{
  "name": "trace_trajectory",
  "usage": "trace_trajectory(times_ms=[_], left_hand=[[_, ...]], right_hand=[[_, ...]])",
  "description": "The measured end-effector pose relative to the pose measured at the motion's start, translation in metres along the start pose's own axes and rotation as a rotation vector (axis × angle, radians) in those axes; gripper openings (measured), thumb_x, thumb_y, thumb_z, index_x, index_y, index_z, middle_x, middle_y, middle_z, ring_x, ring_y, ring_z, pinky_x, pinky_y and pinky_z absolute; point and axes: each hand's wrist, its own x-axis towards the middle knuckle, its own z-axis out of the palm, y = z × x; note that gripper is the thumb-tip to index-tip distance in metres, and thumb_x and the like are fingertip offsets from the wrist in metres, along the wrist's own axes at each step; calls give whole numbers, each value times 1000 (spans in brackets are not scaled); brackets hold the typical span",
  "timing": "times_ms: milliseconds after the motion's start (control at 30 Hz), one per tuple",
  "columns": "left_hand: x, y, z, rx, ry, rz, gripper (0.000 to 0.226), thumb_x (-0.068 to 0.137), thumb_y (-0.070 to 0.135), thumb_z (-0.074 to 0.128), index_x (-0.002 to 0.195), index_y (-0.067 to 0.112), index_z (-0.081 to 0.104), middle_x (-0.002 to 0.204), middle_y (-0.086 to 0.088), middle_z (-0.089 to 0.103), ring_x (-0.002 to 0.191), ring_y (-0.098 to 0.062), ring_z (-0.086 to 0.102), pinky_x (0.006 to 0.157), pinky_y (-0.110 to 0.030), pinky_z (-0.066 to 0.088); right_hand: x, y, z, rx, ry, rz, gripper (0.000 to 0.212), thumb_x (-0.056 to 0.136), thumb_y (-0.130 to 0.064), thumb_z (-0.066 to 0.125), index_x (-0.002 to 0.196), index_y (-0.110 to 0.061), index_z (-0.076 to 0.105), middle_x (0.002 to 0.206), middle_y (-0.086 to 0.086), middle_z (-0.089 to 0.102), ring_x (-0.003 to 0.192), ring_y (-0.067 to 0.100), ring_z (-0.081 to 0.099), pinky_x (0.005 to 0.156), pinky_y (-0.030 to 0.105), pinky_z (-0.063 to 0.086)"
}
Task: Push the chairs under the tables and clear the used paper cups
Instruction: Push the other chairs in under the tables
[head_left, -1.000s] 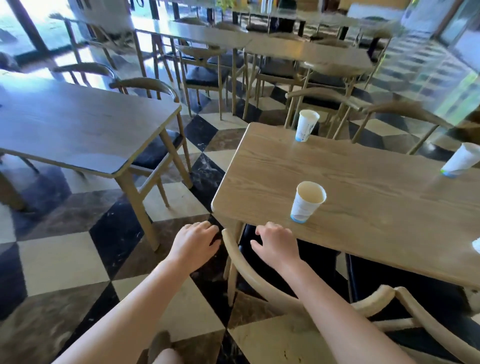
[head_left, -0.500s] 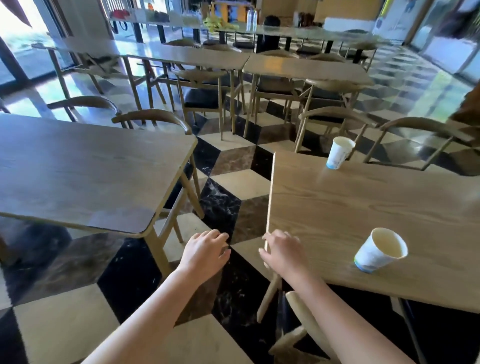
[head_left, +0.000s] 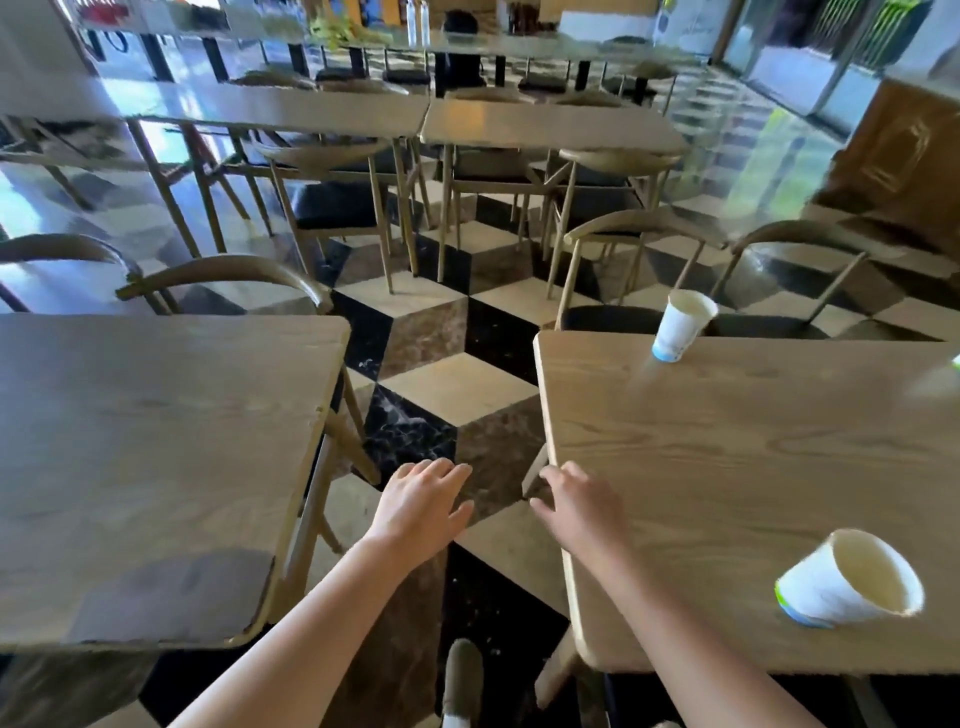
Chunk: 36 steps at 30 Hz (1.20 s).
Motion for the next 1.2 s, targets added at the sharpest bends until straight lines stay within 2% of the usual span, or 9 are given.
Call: trace_trajectory(times_ms=[233, 400, 500, 700, 900, 1200], left_hand=[[108, -60, -20, 49, -4, -29, 43, 89, 38, 54, 127, 19, 49, 120, -1, 62, 112, -19, 55, 96, -34, 41], [179, -90, -19, 2, 6, -40, 41, 84, 34, 63, 120, 15, 57, 111, -4, 67, 104, -22, 62, 88, -37, 49], [232, -106, -15, -19, -1, -33, 42, 85, 36, 61, 122, 17, 55, 116, -2, 65, 108, -21, 59, 92, -37, 48], [354, -143, 1, -15, -30, 92, 44, 87, 39, 55, 127, 21, 50, 124, 1, 60, 115, -19, 54, 98, -37, 42], [480, -193, 0, -30, -96, 193, 45, 88, 39, 53, 129, 20, 49, 128, -2, 58, 118, -21, 52, 101, -37, 37], [640, -235, 8, -49, -174, 311, 44, 89, 38, 50, 129, 19, 47, 125, -1, 59, 116, -19, 52, 100, -35, 37]], right_hand=[[127, -16, 3, 26, -17, -8, 33, 87, -39, 55, 113, -18, 56, 111, 5, 58, 97, 27, 58, 80, 34, 46], [200, -6, 7, 44, -30, 1, 36, 88, -39, 54, 118, -19, 55, 114, 4, 58, 100, 26, 56, 81, 35, 46], [247, 5, 10, 70, -37, 45, 36, 87, -39, 54, 117, -19, 55, 115, 4, 58, 102, 24, 55, 82, 35, 46], [346, 22, 14, 13, 22, 137, 35, 87, -43, 54, 113, -21, 58, 114, 3, 61, 102, 23, 56, 83, 36, 46], [455, 23, 4, -46, -22, 250, 37, 89, -44, 50, 115, -19, 57, 118, 4, 59, 109, 24, 52, 87, 37, 43], [584, 43, -18, -51, 17, 350, 33, 90, -44, 51, 115, -23, 56, 110, -2, 61, 100, 17, 57, 83, 31, 47]])
